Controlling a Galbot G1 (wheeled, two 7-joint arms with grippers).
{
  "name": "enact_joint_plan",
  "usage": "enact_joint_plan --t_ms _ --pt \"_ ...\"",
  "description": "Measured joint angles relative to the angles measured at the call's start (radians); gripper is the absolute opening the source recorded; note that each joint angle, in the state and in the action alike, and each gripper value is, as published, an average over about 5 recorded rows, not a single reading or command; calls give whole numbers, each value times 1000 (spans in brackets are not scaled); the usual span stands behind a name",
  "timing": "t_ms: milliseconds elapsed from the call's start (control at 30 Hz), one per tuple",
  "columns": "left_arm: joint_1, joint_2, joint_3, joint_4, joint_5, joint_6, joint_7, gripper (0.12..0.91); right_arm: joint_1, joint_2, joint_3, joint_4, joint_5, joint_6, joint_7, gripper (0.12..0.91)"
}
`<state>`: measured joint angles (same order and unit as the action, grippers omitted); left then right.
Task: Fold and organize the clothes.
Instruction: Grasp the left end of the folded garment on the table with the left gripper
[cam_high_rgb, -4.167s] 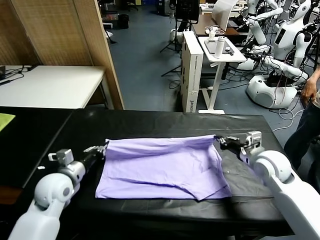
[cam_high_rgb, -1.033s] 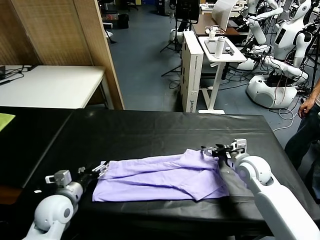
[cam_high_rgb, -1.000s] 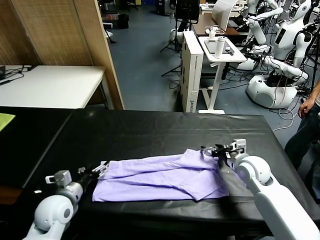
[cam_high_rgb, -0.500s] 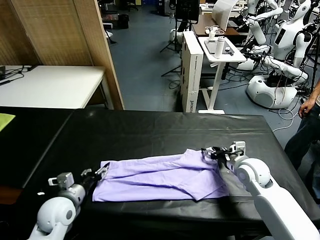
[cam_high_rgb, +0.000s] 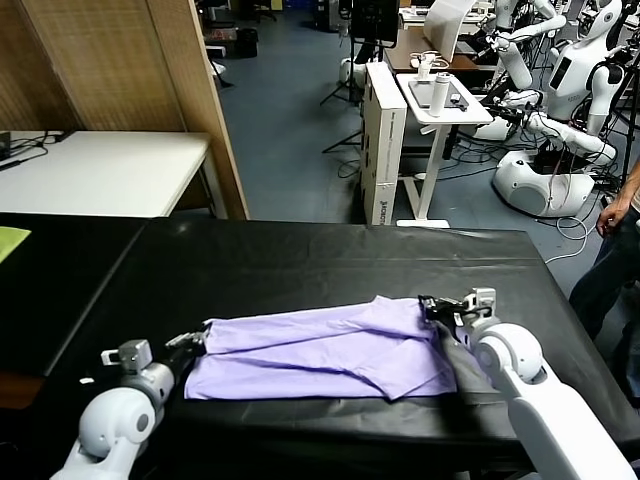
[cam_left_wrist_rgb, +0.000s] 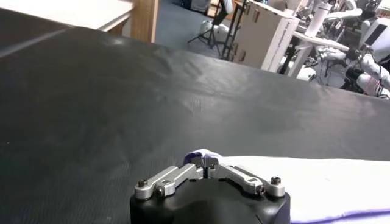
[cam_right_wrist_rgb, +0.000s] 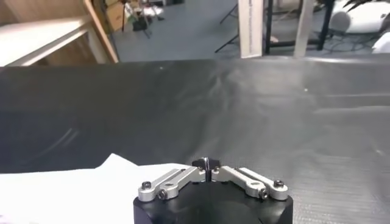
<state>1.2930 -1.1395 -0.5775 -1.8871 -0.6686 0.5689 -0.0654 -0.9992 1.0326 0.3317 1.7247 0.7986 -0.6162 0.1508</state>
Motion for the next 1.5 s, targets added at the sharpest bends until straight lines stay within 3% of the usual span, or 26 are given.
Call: enact_joint_plan --t_ms 167,233,333,400,600,700,800,967,1200,1500 --pt "-58 18 26 29 -4 2 -1 148 -11 8 15 16 10 -13 -11 144" --pt "-67 25 29 30 -6 3 0 148 -17 4 22 24 14 -18 -18 179" --pt "-66 37 28 26 -8 5 1 154 -31 -9 35 41 18 -18 -29 324" --pt "-60 44 23 20 -8 5 2 200 -42 -20 45 56 24 -16 -34 457" --pt "-24 72 -5 3 -11 8 4 550 -78 -54 80 114 54 -14 -38 812" --pt "-5 91 -23 -11 -40 28 -3 739 -100 -71 99 146 72 -14 -40 892" --pt "15 116 -41 -32 -102 68 -29 868 -127 -94 122 180 89 -14 -46 905" --pt "54 165 -78 -62 -231 133 -52 906 -177 -129 166 224 104 -13 -59 907" --pt "82 186 -127 -46 -430 168 -13 907 -219 -140 197 248 104 -13 -62 907" --pt "72 170 -128 -4 -472 168 29 907 -232 -139 203 256 99 -16 -58 907"
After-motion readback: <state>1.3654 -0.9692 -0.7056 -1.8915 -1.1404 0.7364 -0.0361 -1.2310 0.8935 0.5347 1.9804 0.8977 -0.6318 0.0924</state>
